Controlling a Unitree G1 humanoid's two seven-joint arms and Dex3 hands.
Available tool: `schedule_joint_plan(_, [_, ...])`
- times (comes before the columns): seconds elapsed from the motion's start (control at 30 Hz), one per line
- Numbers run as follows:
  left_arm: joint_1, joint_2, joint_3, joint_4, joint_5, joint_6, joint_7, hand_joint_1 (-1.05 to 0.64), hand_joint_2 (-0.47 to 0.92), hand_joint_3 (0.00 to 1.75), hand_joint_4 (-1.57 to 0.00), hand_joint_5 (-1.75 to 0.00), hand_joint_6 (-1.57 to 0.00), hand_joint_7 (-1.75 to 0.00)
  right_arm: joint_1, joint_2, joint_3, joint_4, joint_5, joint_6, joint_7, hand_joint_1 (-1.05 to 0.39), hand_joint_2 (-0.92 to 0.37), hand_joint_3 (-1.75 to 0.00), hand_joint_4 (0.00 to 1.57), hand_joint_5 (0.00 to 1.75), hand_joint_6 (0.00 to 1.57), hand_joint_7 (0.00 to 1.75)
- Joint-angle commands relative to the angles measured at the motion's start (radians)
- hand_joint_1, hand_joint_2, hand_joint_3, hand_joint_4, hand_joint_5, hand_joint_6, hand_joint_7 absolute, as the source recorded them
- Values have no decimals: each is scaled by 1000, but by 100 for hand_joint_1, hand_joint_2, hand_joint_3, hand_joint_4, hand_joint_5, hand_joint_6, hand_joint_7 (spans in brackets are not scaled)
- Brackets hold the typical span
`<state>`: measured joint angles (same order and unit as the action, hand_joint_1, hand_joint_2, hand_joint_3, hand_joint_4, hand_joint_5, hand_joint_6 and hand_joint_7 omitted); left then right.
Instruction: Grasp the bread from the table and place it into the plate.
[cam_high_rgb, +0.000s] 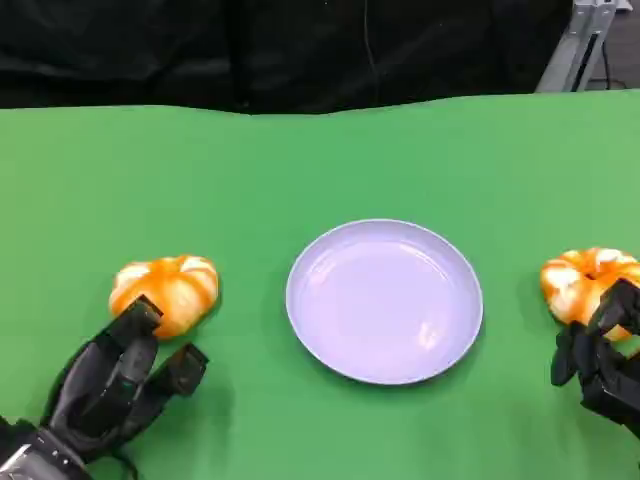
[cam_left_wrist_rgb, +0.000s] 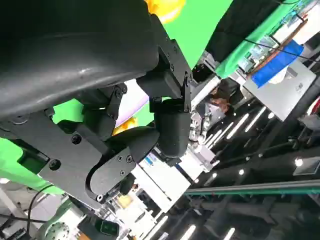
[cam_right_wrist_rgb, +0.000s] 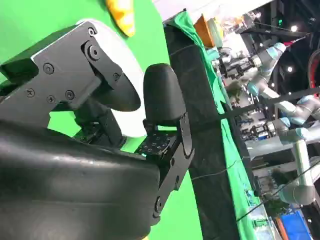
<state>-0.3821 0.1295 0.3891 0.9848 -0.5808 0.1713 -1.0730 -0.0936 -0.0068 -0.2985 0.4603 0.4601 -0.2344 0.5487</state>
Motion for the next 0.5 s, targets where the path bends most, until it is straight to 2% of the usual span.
schedule_joint_plan(0.03, [3, 12, 5, -11, 4, 4, -3, -11, 50, 124, -80, -175, -90, -139, -7, -15, -6, -4, 2, -7, -5, -2, -45, -141, 92, 175, 79, 169])
schedule_joint_plan(0.37, [7, 10, 3, -24, 7, -4, 2, -11, 50, 122, -80, -175, -89, -138, -5, -12, -4, -14, 2, 1, -13, -2, -44, -141, 93, 175, 79, 169])
schedule_joint_plan(0.47, [12, 11, 0, -37, 10, -10, 0, -11, 52, 122, -78, -175, -88, -136, -4, -12, -1, -16, -2, -4, -16, -2, -43, -142, 93, 175, 79, 169])
schedule_joint_plan(0.5, [19, 10, -4, -56, 19, -34, 12, -11, 53, 119, -76, -175, -89, -130, -4, -11, 0, -16, -1, -4, -15, -2, -43, -142, 92, 175, 79, 169])
